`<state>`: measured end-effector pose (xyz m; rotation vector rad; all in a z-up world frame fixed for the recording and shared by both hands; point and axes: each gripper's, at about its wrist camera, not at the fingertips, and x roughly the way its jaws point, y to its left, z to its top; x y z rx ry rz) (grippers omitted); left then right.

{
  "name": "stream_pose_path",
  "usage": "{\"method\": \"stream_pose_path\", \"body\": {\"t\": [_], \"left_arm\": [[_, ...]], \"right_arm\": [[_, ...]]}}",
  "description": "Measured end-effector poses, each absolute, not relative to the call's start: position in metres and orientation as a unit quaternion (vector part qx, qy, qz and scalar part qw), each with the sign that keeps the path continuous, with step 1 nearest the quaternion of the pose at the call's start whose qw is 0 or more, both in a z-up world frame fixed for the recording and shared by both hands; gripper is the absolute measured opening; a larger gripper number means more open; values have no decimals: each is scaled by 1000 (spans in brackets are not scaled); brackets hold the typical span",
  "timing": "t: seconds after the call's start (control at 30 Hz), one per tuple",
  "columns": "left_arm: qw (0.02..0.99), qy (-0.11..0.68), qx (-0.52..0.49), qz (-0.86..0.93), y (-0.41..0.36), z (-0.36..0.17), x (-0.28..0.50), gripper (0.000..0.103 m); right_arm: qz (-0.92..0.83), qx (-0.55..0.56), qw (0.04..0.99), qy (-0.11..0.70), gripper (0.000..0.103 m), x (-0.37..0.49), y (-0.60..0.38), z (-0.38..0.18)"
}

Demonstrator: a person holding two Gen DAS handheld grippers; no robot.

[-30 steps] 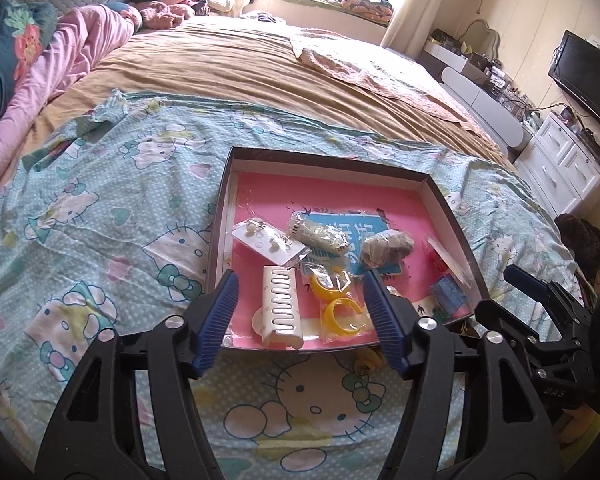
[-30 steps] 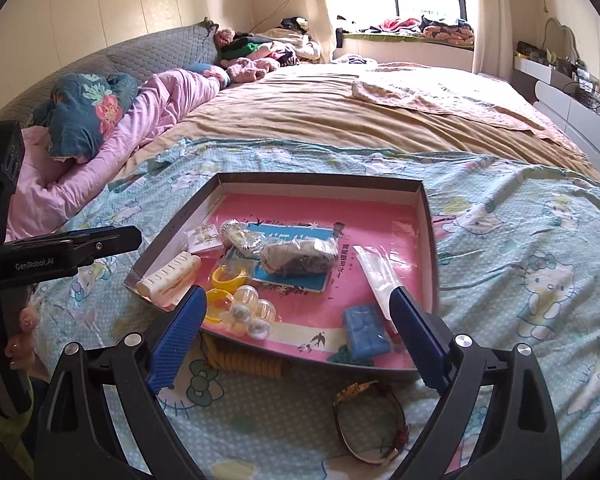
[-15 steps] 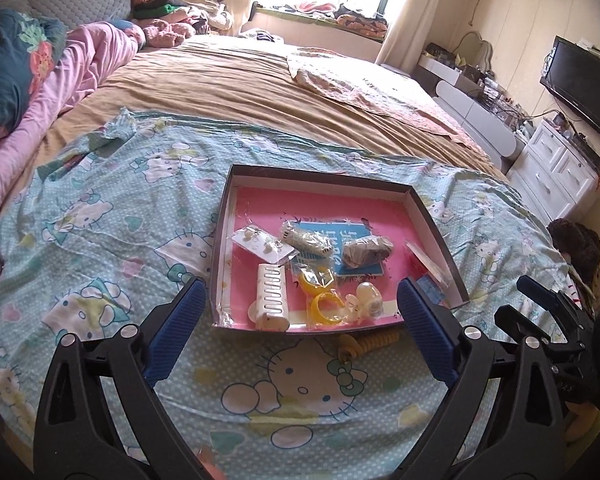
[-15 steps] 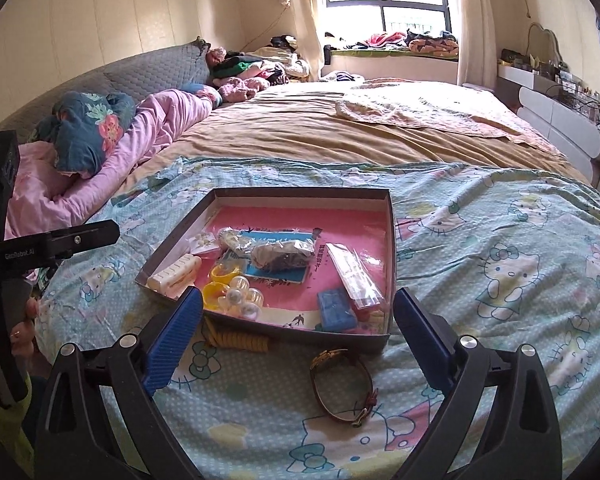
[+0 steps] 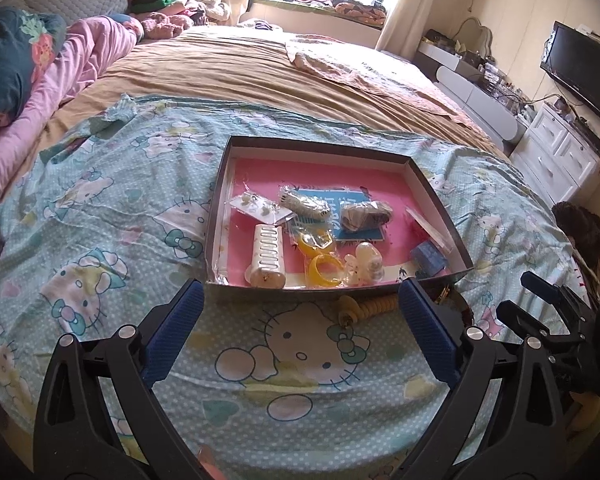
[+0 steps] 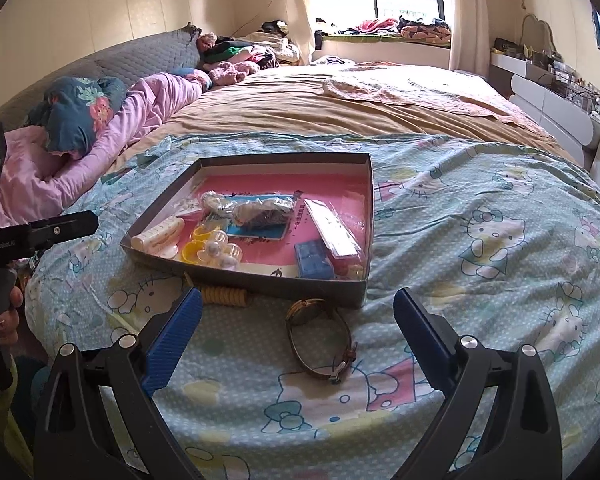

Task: Organize jewelry
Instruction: 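Open both grippers in the tray and withdraw them, then grasp the yellow coiled hair tie with the left gripper while the right grasps the brown watch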

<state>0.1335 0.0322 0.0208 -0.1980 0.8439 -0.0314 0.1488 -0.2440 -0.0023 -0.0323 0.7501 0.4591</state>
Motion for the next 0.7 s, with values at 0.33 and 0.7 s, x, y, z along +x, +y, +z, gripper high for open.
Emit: {"method": "stream_pose_path", "body": {"t": [0.33, 0.7], "left_arm": [[894, 439, -85, -24, 13, -6, 131, 91], [875, 475, -86, -32, -5, -38, 141, 91]], "right_arm": [[214, -20, 896, 388, 96, 144, -257, -29], [212, -27, 885, 414, 95, 167, -249, -69]]}}
